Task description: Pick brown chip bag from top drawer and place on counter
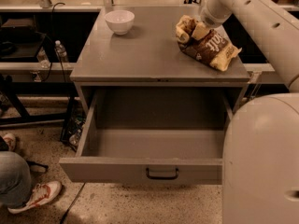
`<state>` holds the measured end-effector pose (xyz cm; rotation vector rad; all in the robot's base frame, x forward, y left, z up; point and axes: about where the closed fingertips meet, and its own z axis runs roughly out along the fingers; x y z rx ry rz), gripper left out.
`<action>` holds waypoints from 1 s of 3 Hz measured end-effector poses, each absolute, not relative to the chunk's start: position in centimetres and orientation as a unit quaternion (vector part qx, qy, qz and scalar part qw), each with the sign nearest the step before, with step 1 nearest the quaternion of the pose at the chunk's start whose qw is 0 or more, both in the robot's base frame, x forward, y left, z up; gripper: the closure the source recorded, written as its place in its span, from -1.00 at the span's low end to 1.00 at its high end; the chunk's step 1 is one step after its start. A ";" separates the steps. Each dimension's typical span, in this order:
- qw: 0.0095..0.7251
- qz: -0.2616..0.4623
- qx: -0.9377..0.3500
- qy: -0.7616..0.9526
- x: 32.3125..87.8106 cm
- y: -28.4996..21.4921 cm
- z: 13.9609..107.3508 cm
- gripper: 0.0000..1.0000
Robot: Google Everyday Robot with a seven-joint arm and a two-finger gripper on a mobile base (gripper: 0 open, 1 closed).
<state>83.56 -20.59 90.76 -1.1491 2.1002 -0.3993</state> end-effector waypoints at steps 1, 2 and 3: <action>0.366 -0.130 -0.436 0.812 83.5 -20.6 91.4 -1.00; 0.385 -0.103 -0.423 0.814 82.5 -21.1 92.4 -1.00; 0.414 -0.067 -0.390 0.820 79.7 -23.2 93.9 -1.00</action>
Offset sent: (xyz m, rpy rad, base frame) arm -0.0306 -0.0204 0.0393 0.2338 -0.0409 0.0089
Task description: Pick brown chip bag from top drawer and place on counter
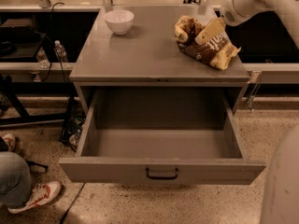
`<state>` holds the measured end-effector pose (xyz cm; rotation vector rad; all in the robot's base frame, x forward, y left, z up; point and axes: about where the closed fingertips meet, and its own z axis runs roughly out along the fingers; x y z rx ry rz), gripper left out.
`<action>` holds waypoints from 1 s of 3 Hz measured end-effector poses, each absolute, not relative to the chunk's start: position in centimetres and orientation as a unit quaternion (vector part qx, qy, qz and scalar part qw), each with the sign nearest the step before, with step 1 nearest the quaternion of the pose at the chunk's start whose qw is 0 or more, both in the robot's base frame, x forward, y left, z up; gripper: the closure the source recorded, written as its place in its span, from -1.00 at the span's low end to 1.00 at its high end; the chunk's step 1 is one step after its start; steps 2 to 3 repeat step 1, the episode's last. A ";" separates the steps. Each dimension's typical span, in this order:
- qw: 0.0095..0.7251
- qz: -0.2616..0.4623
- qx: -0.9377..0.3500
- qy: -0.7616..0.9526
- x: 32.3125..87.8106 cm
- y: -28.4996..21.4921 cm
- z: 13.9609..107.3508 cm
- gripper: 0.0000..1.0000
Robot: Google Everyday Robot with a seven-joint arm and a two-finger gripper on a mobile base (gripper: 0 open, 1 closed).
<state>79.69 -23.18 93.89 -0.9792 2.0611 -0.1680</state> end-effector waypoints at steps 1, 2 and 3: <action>0.438 -0.025 -0.353 0.827 76.8 -25.8 94.2 -1.00; 0.438 -0.025 -0.353 0.827 76.8 -25.8 94.2 -1.00; 0.438 -0.025 -0.353 0.827 76.8 -25.8 94.2 -1.00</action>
Offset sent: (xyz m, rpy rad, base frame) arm 0.0000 0.0000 0.0000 0.0000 0.0000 0.0000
